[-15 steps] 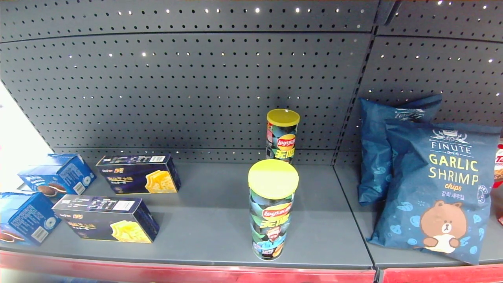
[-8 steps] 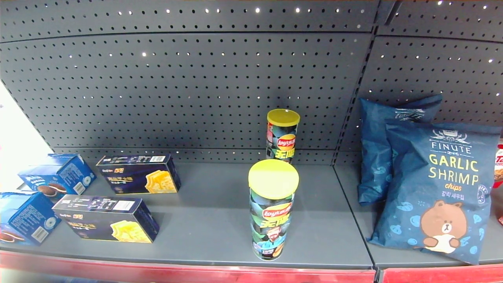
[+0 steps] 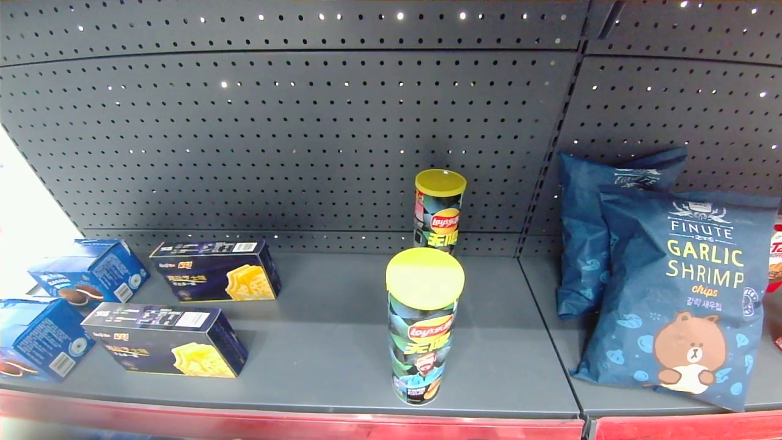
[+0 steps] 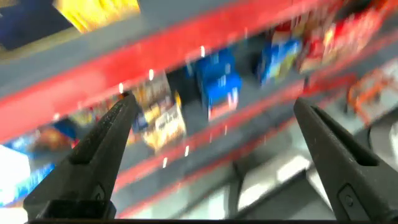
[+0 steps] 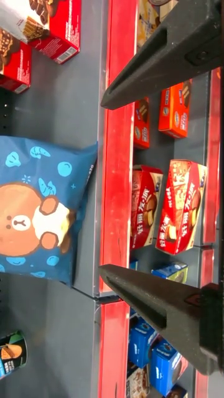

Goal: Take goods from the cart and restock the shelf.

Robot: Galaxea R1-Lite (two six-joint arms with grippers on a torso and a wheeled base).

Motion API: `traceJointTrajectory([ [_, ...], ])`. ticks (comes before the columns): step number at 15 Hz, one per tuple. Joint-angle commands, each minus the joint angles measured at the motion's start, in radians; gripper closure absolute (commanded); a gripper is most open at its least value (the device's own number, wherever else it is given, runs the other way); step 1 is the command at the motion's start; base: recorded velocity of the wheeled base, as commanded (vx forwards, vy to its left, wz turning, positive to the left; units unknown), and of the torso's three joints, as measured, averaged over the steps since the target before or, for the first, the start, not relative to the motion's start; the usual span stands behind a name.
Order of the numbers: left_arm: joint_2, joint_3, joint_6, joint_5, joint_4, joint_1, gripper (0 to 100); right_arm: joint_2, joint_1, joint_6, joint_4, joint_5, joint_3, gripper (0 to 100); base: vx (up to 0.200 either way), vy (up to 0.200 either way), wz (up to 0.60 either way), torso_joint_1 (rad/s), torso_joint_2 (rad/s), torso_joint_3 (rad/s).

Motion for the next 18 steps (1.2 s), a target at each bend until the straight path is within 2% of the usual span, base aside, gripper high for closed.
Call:
traceJointTrajectory([
  [1, 0.184, -0.003, 0.088, -0.113, -0.011, 0.064, 0, 0.001, 0.000, -0.001, 0.000, 0.001, 0.000, 0, 0.000, 0.000, 0.00, 0.000, 0.00, 0.000],
  [2, 0.184, -0.023, 0.128, -0.112, -0.035, 0.067, 0, 0.001, 0.000, -0.001, 0.000, 0.001, 0.000, 0, 0.000, 0.000, 0.00, 0.000, 0.00, 0.000],
  [3, 0.209, -0.141, 0.164, -0.093, -0.075, 0.065, 0, 0.001, 0.000, -0.001, 0.000, 0.001, 0.000, 0, 0.000, 0.000, 0.00, 0.000, 0.00, 0.000],
  [5, 0.315, -0.314, 0.177, -0.055, -0.074, 0.039, 0, 0.001, 0.000, -0.001, 0.000, 0.001, 0.000, 0, 0.000, 0.000, 0.00, 0.000, 0.00, 0.000],
  [7, 0.413, -0.378, 0.221, -0.032, -0.083, 0.008, 0, 0.001, 0.000, -0.001, 0.000, 0.001, 0.000, 0, 0.000, 0.000, 0.00, 0.000, 0.00, 0.000],
  [8, 0.450, -0.401, 0.227, -0.021, -0.086, -0.001, 0, 0.001, 0.000, -0.001, 0.000, 0.001, 0.000, 0, 0.000, 0.000, 0.00, 0.000, 0.00, 0.000],
  [10, 0.565, -0.474, 0.227, 0.000, -0.103, -0.012, 0, 0.001, 0.000, -0.001, 0.000, 0.001, 0.000, 0, 0.000, 0.000, 0.00, 0.000, 0.00, 0.000],
  [12, 0.634, -0.504, 0.229, -0.004, -0.115, -0.012, 0, 0.001, 0.000, -0.001, 0.000, 0.001, 0.000, 0, 0.000, 0.000, 0.00, 0.000, 0.00, 0.000],
  [13, 0.714, -0.549, 0.229, -0.006, -0.147, -0.012, 0, 0.001, 0.000, -0.001, 0.000, 0.001, 0.000, 0, 0.000, 0.000, 0.00, 0.000, 0.00, 0.000],
  [15, 0.816, -0.599, 0.216, -0.003, -0.183, -0.015, 0, 0.001, 0.000, -0.001, 0.000, 0.001, 0.000, 0, 0.000, 0.000, 0.00, 0.000, 0.00, 0.000],
  [16, 0.859, -0.612, 0.203, -0.003, -0.190, -0.015, 0, 0.001, 0.000, -0.001, 0.000, 0.001, 0.000, 0, 0.000, 0.000, 0.00, 0.000, 0.00, 0.000],
  [18, 0.947, -0.629, 0.154, -0.004, -0.222, -0.028, 0, 0.001, 0.000, -0.001, 0.000, 0.001, 0.000, 0, 0.000, 0.000, 0.00, 0.000, 0.00, 0.000],
])
